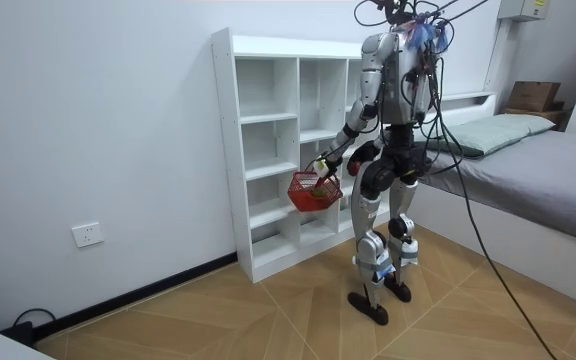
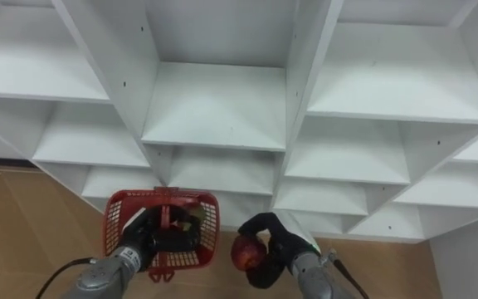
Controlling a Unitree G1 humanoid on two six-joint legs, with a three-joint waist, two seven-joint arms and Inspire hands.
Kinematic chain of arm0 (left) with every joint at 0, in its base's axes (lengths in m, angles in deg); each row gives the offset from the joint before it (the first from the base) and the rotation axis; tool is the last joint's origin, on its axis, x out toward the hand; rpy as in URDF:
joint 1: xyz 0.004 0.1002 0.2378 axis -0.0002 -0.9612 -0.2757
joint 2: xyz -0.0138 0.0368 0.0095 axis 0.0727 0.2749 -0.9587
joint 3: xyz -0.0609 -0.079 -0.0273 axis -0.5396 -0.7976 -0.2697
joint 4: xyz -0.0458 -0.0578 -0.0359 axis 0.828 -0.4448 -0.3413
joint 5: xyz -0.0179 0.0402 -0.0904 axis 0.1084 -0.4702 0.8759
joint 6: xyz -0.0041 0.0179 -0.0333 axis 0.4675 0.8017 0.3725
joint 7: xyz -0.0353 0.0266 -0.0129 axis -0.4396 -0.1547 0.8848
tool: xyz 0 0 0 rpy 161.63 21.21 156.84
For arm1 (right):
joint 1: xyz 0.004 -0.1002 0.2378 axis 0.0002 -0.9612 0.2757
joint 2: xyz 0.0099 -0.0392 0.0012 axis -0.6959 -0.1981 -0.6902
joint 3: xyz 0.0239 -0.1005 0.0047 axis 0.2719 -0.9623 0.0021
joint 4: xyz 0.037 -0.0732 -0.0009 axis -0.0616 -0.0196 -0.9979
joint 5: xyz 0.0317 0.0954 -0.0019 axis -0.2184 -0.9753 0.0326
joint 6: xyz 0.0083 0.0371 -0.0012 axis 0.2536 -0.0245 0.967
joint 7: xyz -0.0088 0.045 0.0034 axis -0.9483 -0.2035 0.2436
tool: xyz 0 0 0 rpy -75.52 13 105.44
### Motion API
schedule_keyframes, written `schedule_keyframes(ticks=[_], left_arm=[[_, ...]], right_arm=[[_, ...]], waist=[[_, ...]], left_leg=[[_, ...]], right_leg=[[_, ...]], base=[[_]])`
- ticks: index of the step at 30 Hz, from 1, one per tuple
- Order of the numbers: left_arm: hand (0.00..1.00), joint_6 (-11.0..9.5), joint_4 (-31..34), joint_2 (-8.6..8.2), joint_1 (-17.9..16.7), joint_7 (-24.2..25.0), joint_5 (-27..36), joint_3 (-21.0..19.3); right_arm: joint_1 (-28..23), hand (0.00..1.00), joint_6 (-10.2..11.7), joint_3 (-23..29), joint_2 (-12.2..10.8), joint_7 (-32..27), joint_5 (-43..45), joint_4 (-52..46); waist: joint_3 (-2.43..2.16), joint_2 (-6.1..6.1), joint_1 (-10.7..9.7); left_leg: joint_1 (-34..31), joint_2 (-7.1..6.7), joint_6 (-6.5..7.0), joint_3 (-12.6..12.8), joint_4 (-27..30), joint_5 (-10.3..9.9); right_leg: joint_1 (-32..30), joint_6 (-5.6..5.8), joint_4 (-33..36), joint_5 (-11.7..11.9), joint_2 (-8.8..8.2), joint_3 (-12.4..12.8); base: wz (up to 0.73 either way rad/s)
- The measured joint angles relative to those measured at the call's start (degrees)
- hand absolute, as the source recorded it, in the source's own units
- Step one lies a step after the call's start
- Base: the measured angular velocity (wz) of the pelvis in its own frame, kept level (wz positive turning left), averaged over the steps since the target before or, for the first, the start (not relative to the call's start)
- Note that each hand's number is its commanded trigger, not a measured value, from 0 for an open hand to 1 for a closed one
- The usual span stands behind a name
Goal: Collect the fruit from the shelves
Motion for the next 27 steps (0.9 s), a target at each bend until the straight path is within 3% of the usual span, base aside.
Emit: schedule_keyframes(ticks=[5,15,20,27], left_arm=[[1.0,-0.02,-0.08,-0.2,0.0,0.58,-0.01,0.04],[1.0,-0.02,-0.17,-0.71,-0.01,1.23,-0.01,0.28],[1.0,-0.02,-0.2,-0.49,-0.03,1.22,0.0,2.42],[1.0,-0.02,-0.2,-0.92,0.02,1.21,0.06,2.48]], right_arm=[[0.23,1.0,0.02,-0.02,-0.04,0.08,0.87,0.89],[5.43,1.0,0.02,0.05,-0.86,-0.73,1.22,0.94],[5.86,1.0,0.02,-0.14,-1.79,-1.06,0.8,0.88],[5.93,1.0,0.02,-0.15,-2.13,-1.28,-1.34,-0.29]], waist=[[0.06,0.35,0.19],[0.47,0.45,-0.12],[0.6,0.44,0.19],[0.89,0.21,1.24]], left_leg=[[-0.01,0.0,0.0,0.03,0.09,0.0],[-0.72,-0.05,0.0,-0.14,-0.01,0.0],[-0.51,-0.11,0.01,-0.16,-0.29,0.01],[-0.46,-0.13,0.01,-0.15,-0.31,0.01]], right_leg=[[0.0,-0.01,0.04,0.01,-0.01,0.03],[-0.62,0.0,-0.04,0.0,-0.06,-0.06],[-0.56,0.02,-0.12,-0.02,-0.08,-0.02],[-0.56,0.04,-0.12,-0.03,-0.1,0.0]], base=[[0.0],[0.0],[0.0],[0.0]])
